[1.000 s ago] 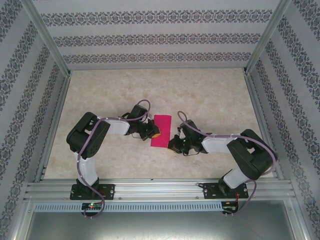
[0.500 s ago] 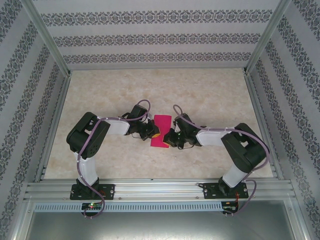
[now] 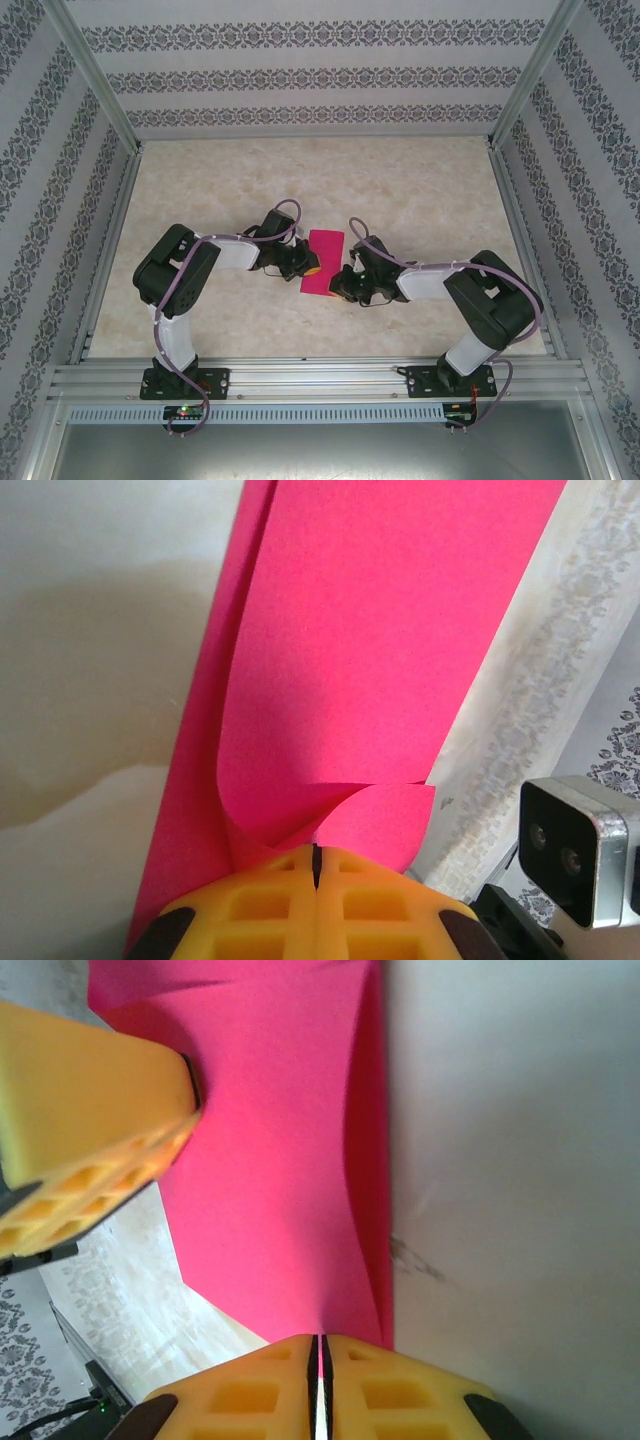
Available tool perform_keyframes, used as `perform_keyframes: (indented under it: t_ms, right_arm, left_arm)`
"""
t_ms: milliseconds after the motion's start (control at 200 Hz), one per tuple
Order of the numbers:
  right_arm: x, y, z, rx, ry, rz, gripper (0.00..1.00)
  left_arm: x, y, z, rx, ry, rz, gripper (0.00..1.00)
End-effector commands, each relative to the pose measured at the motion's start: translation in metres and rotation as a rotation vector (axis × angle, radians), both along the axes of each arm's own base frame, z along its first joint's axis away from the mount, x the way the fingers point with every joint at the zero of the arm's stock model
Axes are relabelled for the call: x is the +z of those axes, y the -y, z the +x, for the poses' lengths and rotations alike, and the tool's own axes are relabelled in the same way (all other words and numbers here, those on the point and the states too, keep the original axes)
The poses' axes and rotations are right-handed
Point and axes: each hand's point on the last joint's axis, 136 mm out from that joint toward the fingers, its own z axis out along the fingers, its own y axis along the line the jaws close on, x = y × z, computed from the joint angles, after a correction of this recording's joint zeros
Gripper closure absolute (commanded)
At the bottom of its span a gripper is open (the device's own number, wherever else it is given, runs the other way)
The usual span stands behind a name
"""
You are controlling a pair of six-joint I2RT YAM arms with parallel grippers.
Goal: Fold a paper plane with a square sheet of paper (pick it up from the middle)
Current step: Fold the triangle a second time at the center of the table.
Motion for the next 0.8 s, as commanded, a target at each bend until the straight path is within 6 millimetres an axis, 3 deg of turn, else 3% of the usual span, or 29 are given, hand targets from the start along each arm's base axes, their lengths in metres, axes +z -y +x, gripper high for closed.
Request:
perform_keyframes:
  t_ms: [0,185,365,470,649,799]
  right_arm:
    - [-0.022,0.025,-0.030,-0.004,-0.103,-0.100,0.86]
    - [-0.006,0.030,-0.029,-0.010,-0.051,-0.097,0.90]
    - [0.037,0.010,-0.002,0.000,0.080,-0.015,0.97]
    - [0.047,-0.004,0.012,0.012,0.105,0.013,0.98]
    - [0.027,-0.017,0.025,0.013,0.061,0.014,0.98]
    - [-0.009,-0.002,0.014,-0.001,-0.012,-0.070,0.99]
  left_arm:
    - [-0.031,-0.019,-0.009,0.038,-0.068,0.094,0.98]
    - [-0.030,-0.018,-0.008,0.032,-0.063,0.090,0.98]
    - [-0.026,-0.017,-0.008,0.023,-0.055,0.081,0.98]
    - [-0.025,-0.015,-0.007,0.020,-0.052,0.076,0.98]
    - [-0.024,-0.014,-0.006,0.015,-0.051,0.071,0.97]
    - [-0.021,-0.013,-0.006,0.006,-0.041,0.067,0.96]
